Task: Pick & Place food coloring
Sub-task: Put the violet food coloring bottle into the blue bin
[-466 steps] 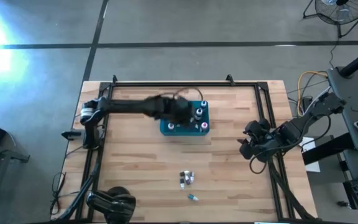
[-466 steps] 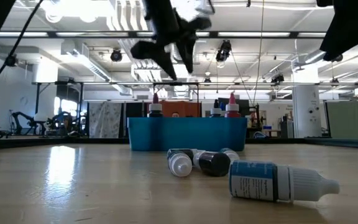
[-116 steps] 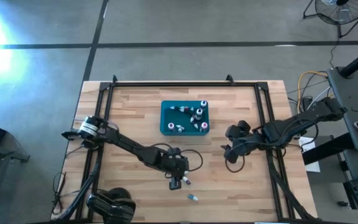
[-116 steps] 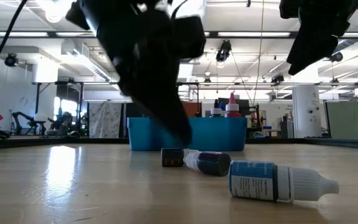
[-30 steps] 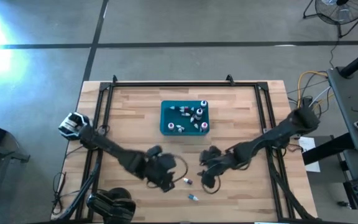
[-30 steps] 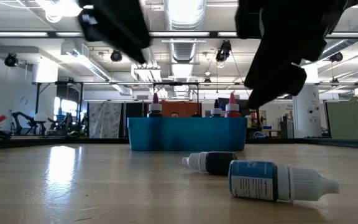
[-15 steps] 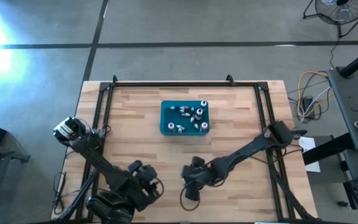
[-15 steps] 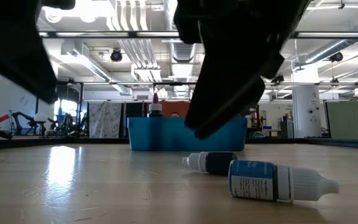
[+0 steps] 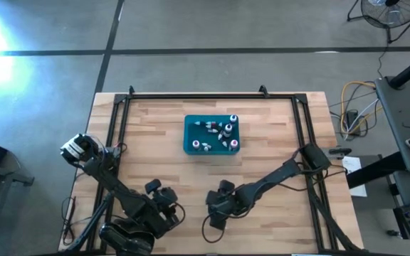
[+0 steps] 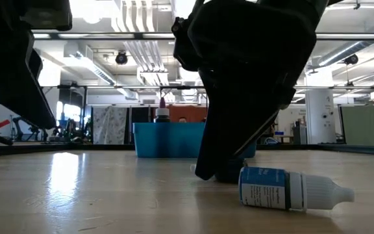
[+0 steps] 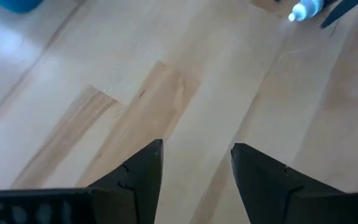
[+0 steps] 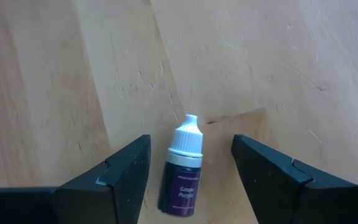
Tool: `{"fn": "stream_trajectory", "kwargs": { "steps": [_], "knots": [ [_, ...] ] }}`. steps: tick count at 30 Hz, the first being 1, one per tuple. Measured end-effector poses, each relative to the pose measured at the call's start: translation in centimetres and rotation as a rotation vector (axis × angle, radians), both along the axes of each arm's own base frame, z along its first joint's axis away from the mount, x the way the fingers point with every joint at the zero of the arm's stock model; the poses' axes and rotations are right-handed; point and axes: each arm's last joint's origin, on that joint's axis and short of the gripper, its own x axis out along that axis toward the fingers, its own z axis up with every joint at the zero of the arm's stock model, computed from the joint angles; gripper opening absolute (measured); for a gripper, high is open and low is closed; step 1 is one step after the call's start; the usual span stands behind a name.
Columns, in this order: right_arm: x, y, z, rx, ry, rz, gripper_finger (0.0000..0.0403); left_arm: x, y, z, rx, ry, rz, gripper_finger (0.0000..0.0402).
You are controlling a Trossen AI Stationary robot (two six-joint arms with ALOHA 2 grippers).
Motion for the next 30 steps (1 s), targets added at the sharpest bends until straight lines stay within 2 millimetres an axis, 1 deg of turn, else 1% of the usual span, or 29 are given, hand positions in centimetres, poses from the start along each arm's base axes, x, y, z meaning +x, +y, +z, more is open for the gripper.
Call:
{"fn": "stream_trajectory", "kwargs": {
  "steps": [4,8,18,21,24,27,28,30],
  "knots": [
    [0.0,-0.1,0.0,0.000,0.001,-0.004,0.0216,-0.2,0.2,-0.4,0.026,0.012,-0.012,0.0167],
    [0.1,-0.3,0.0,0.000,0.004,-0.009,0.0193,-0.3,0.4,-0.6,0.038,0.018,-0.010,0.0167],
    [0.0,-0.5,-0.2,-0.007,0.014,-0.026,0.0100,-0.3,0.6,-0.7,0.082,0.015,-0.034,0.0167],
    [0.2,-1.0,-0.2,0.010,0.023,-0.060,0.0070,-0.4,0.6,-0.8,0.084,0.018,-0.034,0.0167],
    [0.6,-2.0,0.2,0.054,0.020,-0.126,0.0049,-0.4,0.7,-0.9,0.087,0.021,-0.034,0.0167],
    [1.2,-3.9,1.5,0.057,-0.014,-0.185,0.0047,-0.5,0.7,-0.9,0.088,0.023,-0.033,0.0167],
    [1.5,-4.8,2.5,0.046,-0.045,-0.205,0.0046,-0.4,0.8,-0.9,0.088,0.023,-0.032,0.0167],
    [1.7,-6.8,5.3,0.004,-0.134,-0.243,0.0048,-0.3,0.8,-0.9,0.090,0.024,-0.032,0.0167]
  ]
}}
